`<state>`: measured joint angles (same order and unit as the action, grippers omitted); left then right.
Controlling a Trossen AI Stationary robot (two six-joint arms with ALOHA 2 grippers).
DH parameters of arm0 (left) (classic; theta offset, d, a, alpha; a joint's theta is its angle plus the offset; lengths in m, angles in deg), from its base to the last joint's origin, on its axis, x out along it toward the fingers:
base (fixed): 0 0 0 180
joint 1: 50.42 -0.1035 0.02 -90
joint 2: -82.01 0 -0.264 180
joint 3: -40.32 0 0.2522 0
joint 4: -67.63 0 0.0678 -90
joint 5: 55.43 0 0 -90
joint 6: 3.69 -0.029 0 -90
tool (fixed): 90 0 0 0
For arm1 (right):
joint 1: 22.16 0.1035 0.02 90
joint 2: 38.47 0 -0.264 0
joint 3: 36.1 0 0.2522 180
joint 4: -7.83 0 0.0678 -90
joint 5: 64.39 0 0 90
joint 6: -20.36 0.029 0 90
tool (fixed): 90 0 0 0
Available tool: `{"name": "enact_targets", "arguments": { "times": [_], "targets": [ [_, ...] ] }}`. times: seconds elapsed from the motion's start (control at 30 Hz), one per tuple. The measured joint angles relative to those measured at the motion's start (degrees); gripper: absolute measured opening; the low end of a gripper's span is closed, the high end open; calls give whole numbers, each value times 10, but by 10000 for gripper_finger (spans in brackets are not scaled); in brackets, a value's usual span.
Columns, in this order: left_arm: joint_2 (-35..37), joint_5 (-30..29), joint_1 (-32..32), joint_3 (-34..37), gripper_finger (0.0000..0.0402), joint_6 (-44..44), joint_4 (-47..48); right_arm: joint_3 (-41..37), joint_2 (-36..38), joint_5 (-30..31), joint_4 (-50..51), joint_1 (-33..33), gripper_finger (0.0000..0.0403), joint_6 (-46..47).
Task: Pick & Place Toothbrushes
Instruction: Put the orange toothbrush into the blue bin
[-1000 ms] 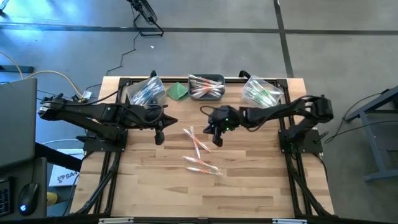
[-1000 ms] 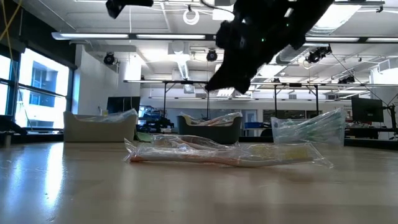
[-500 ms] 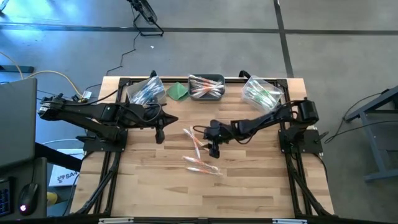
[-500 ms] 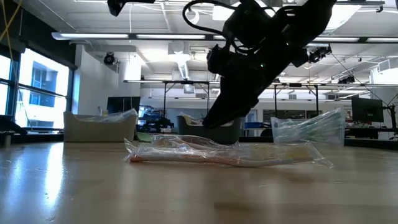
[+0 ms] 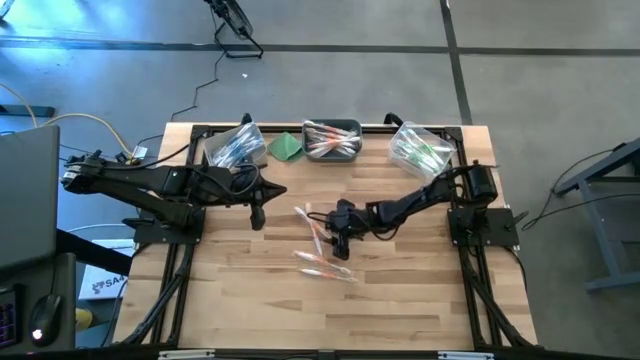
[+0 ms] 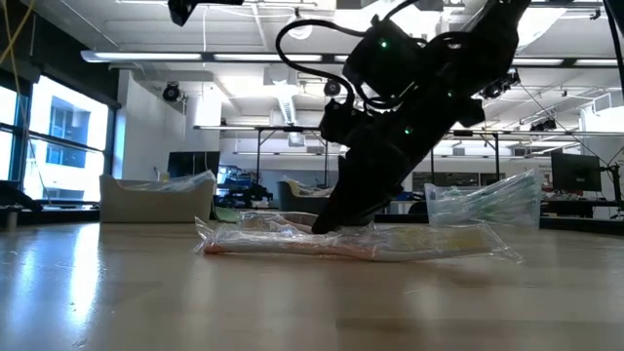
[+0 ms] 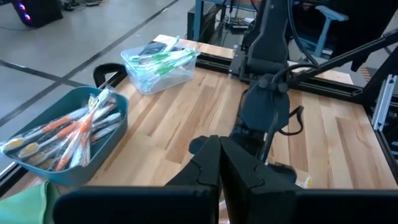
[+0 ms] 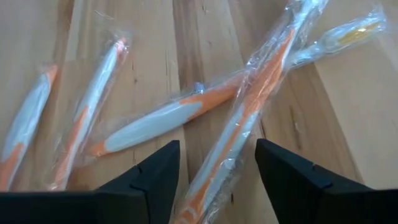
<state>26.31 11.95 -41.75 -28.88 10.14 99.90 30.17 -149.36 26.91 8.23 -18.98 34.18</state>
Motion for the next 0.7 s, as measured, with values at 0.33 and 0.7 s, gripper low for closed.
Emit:
{"name": "enact_targets", "arguments": {
  "times": [0.33, 0.7],
  "targets": [
    [0, 0, 0, 0, 0, 2, -4, 0, 2, 34, 7, -3, 108, 0],
    [11, 0, 0, 0, 0, 2, -3, -2, 35, 37, 49, -5, 8, -19]
  ]
}}
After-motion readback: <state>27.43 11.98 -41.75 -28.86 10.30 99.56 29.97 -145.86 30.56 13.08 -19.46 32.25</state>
